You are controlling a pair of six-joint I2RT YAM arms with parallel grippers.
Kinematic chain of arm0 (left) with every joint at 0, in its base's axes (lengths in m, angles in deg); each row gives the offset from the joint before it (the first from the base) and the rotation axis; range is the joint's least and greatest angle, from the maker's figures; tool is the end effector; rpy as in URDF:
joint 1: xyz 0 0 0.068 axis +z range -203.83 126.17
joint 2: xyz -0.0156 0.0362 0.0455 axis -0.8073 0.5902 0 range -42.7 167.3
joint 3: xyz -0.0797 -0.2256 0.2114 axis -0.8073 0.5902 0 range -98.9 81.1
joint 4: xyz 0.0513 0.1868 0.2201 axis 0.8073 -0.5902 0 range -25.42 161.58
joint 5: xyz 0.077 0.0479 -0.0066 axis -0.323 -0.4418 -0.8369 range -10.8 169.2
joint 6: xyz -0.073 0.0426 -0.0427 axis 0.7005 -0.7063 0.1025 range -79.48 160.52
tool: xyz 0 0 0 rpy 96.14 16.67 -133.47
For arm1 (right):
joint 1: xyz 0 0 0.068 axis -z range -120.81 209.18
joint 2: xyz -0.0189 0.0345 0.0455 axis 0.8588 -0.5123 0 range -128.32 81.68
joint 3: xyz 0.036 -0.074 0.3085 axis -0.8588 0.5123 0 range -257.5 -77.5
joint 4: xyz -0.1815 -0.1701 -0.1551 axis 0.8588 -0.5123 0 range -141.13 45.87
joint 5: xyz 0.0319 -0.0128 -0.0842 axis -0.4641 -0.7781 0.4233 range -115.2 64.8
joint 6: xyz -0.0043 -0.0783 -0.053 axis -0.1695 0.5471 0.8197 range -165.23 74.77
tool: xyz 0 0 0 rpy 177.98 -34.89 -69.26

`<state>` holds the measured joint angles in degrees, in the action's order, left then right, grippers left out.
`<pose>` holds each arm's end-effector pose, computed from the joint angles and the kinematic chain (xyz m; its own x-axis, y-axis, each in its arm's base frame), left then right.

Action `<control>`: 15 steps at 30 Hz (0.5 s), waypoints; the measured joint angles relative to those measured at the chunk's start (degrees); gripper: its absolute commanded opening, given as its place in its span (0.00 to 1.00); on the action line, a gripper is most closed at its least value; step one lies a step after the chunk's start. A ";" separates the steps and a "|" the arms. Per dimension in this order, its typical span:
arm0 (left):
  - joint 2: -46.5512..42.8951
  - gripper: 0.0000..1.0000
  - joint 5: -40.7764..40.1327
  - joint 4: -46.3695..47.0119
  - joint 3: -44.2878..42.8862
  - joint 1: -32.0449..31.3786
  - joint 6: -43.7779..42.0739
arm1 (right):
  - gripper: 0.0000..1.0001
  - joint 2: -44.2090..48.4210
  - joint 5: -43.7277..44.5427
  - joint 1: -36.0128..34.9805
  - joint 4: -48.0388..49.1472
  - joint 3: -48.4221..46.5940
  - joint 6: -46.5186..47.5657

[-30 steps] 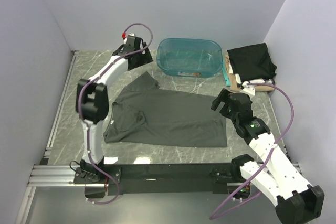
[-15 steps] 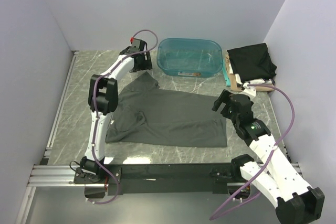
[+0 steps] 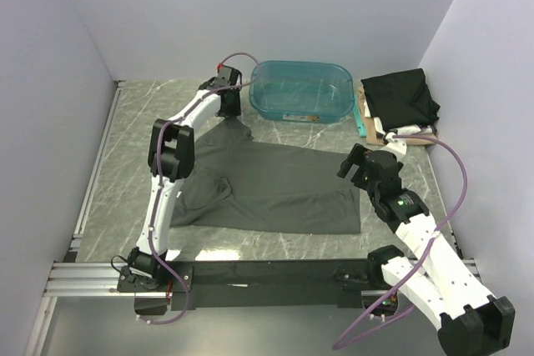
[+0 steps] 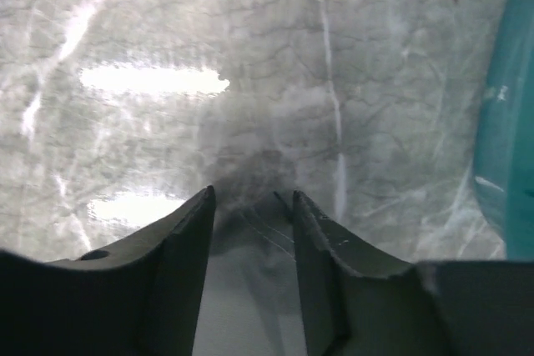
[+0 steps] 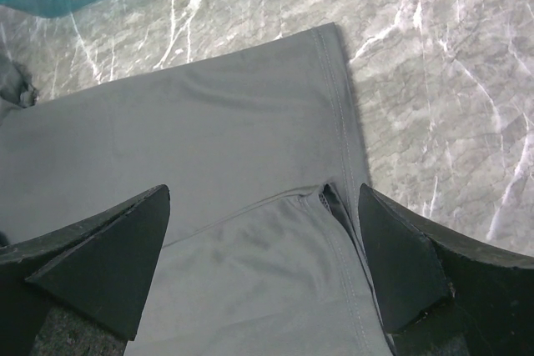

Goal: Fold and stack the t-shirts
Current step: Fold the tshirt

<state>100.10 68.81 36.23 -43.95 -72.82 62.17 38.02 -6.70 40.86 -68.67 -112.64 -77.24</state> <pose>0.6168 -0.1959 0.1477 -0.7831 -0.1142 -0.6113 -0.0767 0.9932 -0.0873 0.2068 0.0398 0.2622 -0.4632 0.3760 -0.8025 0.2357 0.9252 0.2974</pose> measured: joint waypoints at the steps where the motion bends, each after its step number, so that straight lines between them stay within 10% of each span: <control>1: 0.00 0.39 -0.07 0.02 0.00 -0.15 -0.02 | 1.00 -0.02 0.09 0.00 0.04 0.02 0.02; 9: 0.33 0.00 -2.29 -0.09 -0.11 -1.16 -0.87 | 1.00 -0.02 0.83 0.00 0.09 0.02 0.13; 15: -0.37 0.00 -2.75 1.70 1.75 -1.27 -1.27 | 1.00 -0.63 1.79 0.17 0.31 0.02 -1.60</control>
<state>99.73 66.06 37.93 -42.20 -74.08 60.90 37.38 -4.91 41.03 -68.36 -112.61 -78.84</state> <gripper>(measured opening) 0.015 0.997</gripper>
